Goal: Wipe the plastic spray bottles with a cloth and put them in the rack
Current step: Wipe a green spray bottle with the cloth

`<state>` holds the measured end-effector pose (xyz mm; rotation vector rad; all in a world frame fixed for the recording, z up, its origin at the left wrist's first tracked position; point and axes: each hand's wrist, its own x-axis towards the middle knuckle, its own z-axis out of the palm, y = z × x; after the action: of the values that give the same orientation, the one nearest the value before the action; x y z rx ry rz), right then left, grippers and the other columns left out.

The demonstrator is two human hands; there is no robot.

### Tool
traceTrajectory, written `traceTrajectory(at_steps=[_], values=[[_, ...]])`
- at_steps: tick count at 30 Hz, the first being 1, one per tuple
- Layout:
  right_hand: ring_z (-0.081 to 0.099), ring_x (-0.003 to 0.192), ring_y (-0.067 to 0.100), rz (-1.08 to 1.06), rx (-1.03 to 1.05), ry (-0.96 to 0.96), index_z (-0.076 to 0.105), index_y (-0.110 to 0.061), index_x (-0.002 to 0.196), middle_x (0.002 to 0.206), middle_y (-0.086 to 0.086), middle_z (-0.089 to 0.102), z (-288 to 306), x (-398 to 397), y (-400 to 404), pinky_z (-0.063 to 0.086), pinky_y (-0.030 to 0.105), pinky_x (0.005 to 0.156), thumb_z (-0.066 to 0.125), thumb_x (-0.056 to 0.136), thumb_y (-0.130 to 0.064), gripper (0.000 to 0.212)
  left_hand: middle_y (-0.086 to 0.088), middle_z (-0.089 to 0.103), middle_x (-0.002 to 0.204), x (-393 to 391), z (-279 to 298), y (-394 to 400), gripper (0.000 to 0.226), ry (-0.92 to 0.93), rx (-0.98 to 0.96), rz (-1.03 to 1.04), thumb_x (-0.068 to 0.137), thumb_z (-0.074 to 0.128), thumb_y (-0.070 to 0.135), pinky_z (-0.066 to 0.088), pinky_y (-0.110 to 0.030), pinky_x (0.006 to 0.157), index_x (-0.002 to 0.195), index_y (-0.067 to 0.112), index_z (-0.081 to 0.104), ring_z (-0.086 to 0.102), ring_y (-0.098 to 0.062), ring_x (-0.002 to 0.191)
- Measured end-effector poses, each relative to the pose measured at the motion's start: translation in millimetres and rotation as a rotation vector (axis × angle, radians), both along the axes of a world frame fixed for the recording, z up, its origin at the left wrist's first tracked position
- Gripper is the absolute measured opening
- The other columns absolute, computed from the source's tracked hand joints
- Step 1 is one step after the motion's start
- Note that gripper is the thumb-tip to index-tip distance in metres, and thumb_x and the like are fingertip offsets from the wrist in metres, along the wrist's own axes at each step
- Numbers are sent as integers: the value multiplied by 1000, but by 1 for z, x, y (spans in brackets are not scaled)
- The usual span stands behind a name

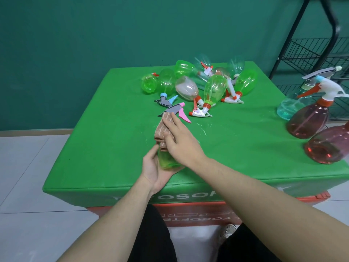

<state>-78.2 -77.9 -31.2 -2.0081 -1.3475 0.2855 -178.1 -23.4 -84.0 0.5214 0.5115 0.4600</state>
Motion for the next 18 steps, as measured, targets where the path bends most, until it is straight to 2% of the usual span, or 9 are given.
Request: traceTrajectory(at_steps=[3, 6, 8, 10, 13, 18], values=[[19, 154, 15, -19, 1, 25, 37, -26, 157, 170, -4, 12, -3, -2, 0, 22, 37, 124, 39, 107, -32, 51, -15, 73, 112, 1, 0, -1, 40, -4, -18, 10, 104, 38, 36, 52, -51, 90, 112, 15, 71, 70, -31, 96], [22, 154, 21, 33, 16, -61, 40, -20, 156, 168, 3, 21, -13, -8, -7, 21, 41, 125, 35, 105, -35, 53, -16, 73, 112, -1, 1, 0, 42, 0, -22, 44, 103, 39, 38, 58, -47, 82, 114, 13, 72, 72, -30, 96], [23, 153, 25, 72, 29, -153, 41, -18, 155, 166, 6, 27, -20, -10, -16, 22, 45, 125, 31, 103, -36, 55, -15, 75, 106, -1, 3, -2, 46, 7, -22, 63, 104, 39, 37, 59, -42, 79, 104, 13, 78, 75, -27, 92], [22, 153, 27, 101, 45, -239, 42, -18, 154, 165, 7, 29, -25, -12, -25, 21, 48, 124, 30, 102, -35, 56, -12, 76, 110, 0, 6, -5, 52, 24, 1, 59, 104, 39, 42, 60, -38, 83, 96, 15, 83, 75, -24, 97], [16, 155, 31, 138, 50, -358, 40, -16, 154, 165, 11, 27, -33, -17, -38, 18, 52, 125, 30, 104, -33, 54, -13, 73, 121, -1, 10, -8, 61, 58, 17, 15, 101, 40, 58, 54, -40, 96, 102, 15, 83, 72, -25, 109], [16, 154, 37, 211, 153, -501, 42, -15, 151, 164, 13, 30, -54, -20, -55, 23, 58, 122, 43, 104, -25, 48, -19, 73, 118, -3, 10, -8, 72, 94, 38, -35, 86, 45, 72, 54, -42, 99, 96, 12, 83, 73, -28, 105]])
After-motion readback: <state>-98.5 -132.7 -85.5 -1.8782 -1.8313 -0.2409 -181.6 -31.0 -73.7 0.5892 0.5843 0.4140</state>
